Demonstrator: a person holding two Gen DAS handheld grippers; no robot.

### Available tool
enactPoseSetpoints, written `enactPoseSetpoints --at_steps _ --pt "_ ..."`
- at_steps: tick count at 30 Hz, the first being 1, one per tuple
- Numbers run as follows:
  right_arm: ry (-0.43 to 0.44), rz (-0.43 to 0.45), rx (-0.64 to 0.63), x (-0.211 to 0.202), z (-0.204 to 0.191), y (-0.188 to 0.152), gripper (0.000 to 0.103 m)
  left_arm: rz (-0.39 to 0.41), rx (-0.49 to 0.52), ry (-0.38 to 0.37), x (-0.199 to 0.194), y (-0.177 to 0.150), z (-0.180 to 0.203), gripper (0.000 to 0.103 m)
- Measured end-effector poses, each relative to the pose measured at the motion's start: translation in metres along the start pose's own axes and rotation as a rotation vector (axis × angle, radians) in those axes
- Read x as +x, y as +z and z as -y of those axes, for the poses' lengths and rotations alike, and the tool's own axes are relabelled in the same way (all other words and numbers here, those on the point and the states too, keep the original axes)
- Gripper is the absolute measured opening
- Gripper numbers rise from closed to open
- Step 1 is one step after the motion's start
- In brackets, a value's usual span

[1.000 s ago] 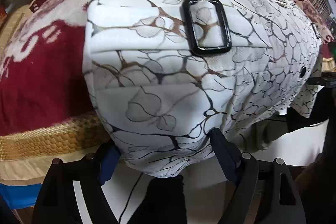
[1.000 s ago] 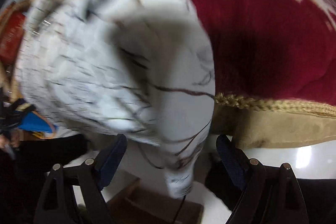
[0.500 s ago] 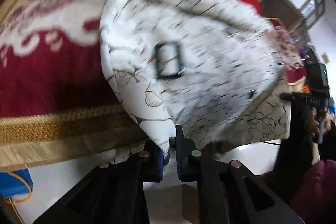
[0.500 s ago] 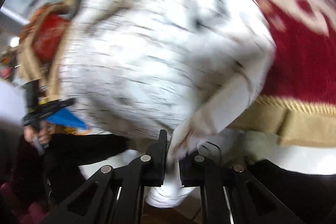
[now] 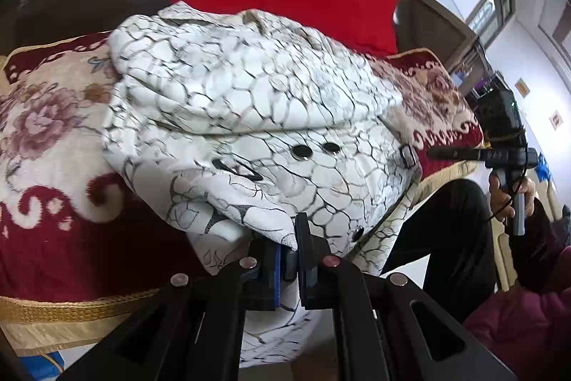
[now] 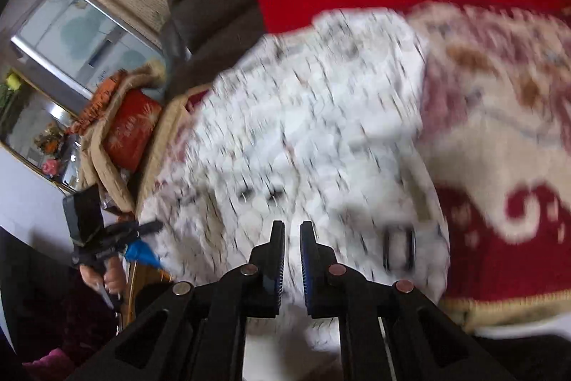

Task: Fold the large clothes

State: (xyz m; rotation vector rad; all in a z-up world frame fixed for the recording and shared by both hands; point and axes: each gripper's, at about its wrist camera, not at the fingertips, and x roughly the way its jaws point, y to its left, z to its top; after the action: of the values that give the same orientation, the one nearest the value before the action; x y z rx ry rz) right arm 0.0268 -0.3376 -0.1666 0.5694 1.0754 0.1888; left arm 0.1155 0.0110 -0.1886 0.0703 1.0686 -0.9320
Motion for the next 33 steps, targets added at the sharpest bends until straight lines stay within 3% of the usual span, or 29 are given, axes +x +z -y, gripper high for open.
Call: enactPoseSetpoints --at_steps 3,4,5,6,11,14,15,16,18,19,20,21,22,24,26,33 --pt "-0.101 -0.071 0.037 0.009 0.022 -0.024 0.021 -0.013 0.011 0.02 0.017 -0.007 0.003 0.007" --pt "-0.122 -0.105 0.088 0.017 0.034 -0.039 0.038 -0.017 0.006 0.029 0.019 -0.009 0.002 0.007" --pt "-0.135 -0.122 0.121 0.023 0.043 -0.047 0.071 -0.025 -0.008 0.037 0.024 -0.012 -0.001 0.007" --pt "-0.163 -0.127 0.149 0.03 0.051 -0.059 0.082 -0.034 -0.016 0.047 0.025 -0.014 -0.004 0.008" --pt "-0.33 -0.118 0.135 0.063 0.075 -0.087 0.084 -0.09 -0.045 0.105 0.048 -0.032 -0.012 0.013" --pt "-0.399 -0.126 0.117 0.078 0.091 -0.09 0.084 -0.105 -0.048 0.099 0.053 -0.044 -0.012 0.042" --pt "-0.382 -0.118 0.126 0.082 0.097 -0.09 0.084 -0.107 -0.063 0.083 0.055 -0.05 -0.012 0.056" --pt "-0.34 -0.106 0.13 0.083 0.1 -0.089 0.084 -0.114 -0.069 0.073 0.057 -0.054 -0.011 0.065" --pt "-0.262 -0.134 0.118 0.088 0.101 -0.089 0.079 -0.146 -0.051 0.084 0.063 -0.065 -0.006 0.065" --pt "-0.254 -0.148 0.108 0.09 0.099 -0.091 0.057 -0.161 -0.047 0.096 0.066 -0.068 -0.006 0.065" --pt "-0.26 -0.163 0.091 0.091 0.097 -0.092 0.025 -0.187 -0.058 0.106 0.07 -0.073 -0.008 0.065" --pt "-0.262 -0.177 0.077 0.09 0.094 -0.094 0.017 -0.202 -0.074 0.11 0.073 -0.076 -0.011 0.058" --pt "-0.24 -0.173 0.086 0.087 0.092 -0.093 0.012 -0.209 -0.084 0.117 0.074 -0.077 -0.014 0.03" --pt "-0.158 -0.157 0.103 0.076 0.087 -0.091 0.008 -0.214 -0.115 0.141 0.069 -0.077 -0.024 0.002" --pt "-0.109 -0.143 0.092 0.062 0.077 -0.091 0.007 -0.196 -0.156 0.092 0.058 -0.073 -0.031 0.004" --pt "0.132 -0.041 0.085 0.008 0.041 -0.044 0.007 -0.026 -0.102 -0.016 -0.013 -0.029 -0.008 0.004"
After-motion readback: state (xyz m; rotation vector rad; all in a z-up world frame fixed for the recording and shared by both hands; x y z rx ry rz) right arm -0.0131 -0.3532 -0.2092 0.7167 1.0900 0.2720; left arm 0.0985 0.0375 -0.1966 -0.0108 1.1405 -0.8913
